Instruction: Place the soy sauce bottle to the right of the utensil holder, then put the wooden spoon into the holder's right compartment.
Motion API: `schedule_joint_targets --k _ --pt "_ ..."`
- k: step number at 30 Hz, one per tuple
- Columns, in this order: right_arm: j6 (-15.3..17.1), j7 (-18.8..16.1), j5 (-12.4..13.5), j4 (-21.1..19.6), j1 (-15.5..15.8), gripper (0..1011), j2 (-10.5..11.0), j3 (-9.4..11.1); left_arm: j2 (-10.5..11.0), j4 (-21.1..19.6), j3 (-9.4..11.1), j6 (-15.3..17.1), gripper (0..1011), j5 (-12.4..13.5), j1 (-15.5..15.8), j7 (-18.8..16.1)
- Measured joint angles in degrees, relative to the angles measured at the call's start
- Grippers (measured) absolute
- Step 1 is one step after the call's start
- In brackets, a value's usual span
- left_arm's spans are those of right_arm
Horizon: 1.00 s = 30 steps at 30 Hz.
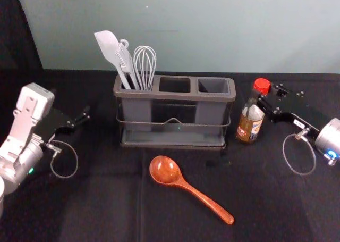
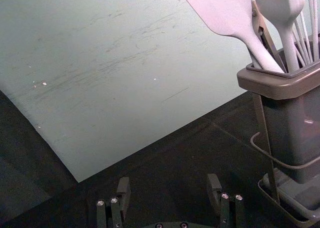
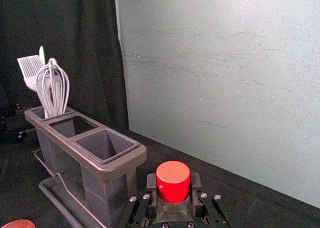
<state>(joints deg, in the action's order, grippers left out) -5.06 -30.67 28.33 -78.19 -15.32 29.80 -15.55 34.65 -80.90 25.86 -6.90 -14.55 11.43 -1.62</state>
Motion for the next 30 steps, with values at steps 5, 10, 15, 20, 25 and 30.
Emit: schedule_joint_targets --k 5,10,15,20,25,30 --pt "-0.1 -0.1 -0.1 0.1 0.0 385 0.0 0.0 0.0 0.0 0.0 0.0 1005 0.0 0.0 0.0" --pt "-0.1 -0.1 -0.1 0.0 0.0 385 0.0 0.0 0.0 0.0 0.0 0.0 1005 0.0 0.0 0.0" --pt "-0.1 0.0 -0.1 0.0 0.0 496 0.0 0.0 0.0 0.0 0.0 0.0 1005 0.0 0.0 0.0" --pt "-0.1 0.0 0.0 0.0 0.0 658 0.0 0.0 0.0 0.0 0.0 0.0 1005 0.0 0.0 0.0" --pt "0.0 0.0 0.0 0.0 0.0 833 0.0 0.0 0.0 0.0 0.0 0.0 1005 0.0 0.0 0.0" --pt "0.0 0.0 0.0 0.0 0.0 944 0.0 0.0 0.0 0.0 0.0 0.0 1005 0.0 0.0 0.0"
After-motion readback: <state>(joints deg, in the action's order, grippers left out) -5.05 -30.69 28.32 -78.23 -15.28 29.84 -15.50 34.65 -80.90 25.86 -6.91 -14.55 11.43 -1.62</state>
